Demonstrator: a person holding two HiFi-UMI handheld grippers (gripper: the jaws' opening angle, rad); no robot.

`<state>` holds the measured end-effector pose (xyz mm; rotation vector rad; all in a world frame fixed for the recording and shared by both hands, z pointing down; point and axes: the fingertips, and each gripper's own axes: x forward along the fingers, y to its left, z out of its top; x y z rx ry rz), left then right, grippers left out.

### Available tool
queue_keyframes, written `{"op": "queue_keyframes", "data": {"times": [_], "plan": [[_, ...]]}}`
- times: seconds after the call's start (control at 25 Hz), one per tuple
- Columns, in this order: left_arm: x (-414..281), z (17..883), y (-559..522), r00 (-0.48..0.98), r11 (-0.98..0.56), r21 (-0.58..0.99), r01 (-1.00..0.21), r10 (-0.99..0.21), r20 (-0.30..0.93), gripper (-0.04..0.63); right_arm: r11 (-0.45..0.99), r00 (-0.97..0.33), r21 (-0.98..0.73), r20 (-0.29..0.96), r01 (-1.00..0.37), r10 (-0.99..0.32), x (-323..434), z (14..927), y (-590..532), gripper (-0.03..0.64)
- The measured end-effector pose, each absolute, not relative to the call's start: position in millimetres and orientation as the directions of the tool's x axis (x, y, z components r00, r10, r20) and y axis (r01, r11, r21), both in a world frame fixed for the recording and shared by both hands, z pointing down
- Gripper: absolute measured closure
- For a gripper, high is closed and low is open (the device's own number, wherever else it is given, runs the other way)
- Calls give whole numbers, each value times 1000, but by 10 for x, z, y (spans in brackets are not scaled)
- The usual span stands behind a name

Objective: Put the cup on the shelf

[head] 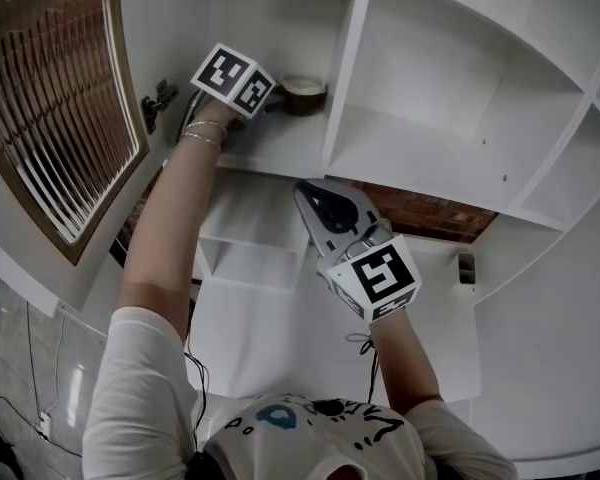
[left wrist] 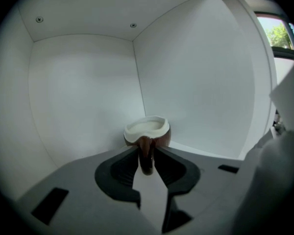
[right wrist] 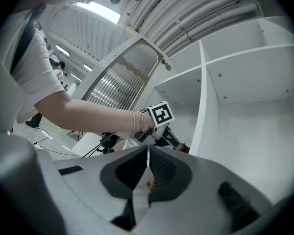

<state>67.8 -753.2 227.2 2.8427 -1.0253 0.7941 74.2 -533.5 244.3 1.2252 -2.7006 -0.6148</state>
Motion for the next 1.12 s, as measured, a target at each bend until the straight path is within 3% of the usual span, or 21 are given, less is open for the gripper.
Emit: {"op": "queue_keyframes", "data": {"times": [0.12,0.28,0.6,0.88,1.12], "plan": [[582,2214,-7518,643,-757,-166,-632,-631,434,459,588,-658,397,-56,-705,-751,771,2487,-5360,588],[466,2001,-7302,679,-734,-168,-658,-675,289,459,586,-643,351,-66,-731,-763,849,2525,-5370,588],[454,1877,-6419,777,-760,-194,-620,-629,-18,473,603,-649,308,-63,-736,-758,891,2702,-5309,588],[356,2145,-5970,770,-744,-202,-637,-627,-120,522,622,-652,272,-29,-735,-758,915,2921,-5228,588],[425,2414,-5664,799,-765,-241,-598,-591,-109,534,650,-674,244,-19,-719,-739,894,3082,-5115,588]]}}
